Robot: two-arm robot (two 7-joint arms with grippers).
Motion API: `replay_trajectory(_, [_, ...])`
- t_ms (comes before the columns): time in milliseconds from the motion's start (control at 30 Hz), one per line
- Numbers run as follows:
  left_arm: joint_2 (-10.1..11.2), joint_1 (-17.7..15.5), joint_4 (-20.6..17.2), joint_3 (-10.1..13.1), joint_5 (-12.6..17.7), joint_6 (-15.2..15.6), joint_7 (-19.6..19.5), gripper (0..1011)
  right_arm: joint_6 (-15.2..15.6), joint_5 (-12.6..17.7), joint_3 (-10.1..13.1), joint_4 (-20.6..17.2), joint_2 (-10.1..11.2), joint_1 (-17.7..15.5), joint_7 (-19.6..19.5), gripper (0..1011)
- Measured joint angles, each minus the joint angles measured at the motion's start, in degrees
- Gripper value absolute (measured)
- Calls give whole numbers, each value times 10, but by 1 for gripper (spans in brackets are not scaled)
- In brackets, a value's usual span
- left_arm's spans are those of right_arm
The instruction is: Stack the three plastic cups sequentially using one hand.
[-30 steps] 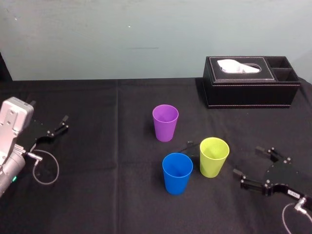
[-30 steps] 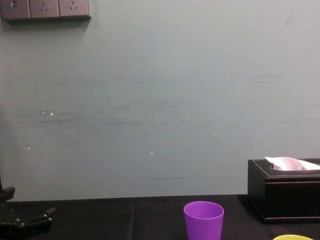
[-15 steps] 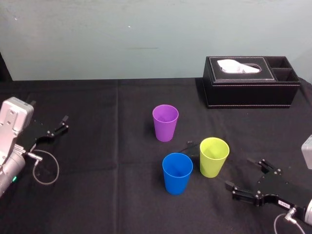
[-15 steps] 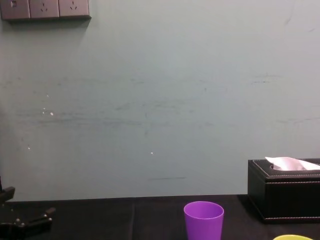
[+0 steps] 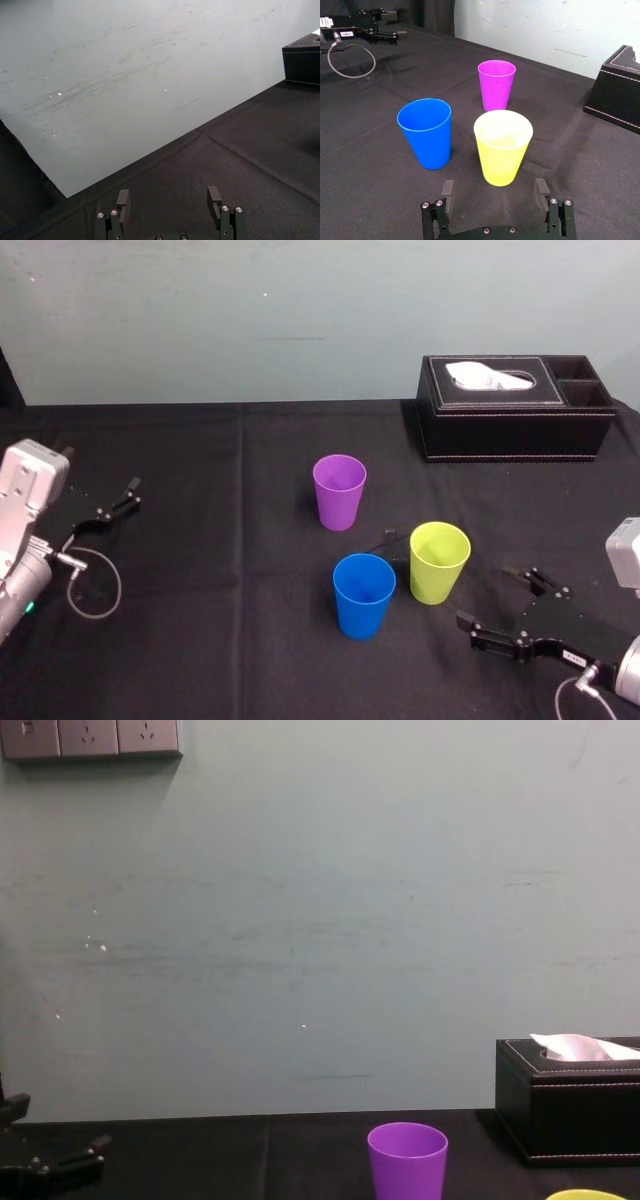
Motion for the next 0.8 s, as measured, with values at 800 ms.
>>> replay_trajectory(800, [0,0,0,0,0,0,0,1010,10,-23,-16,19,-33,36,-3,1004])
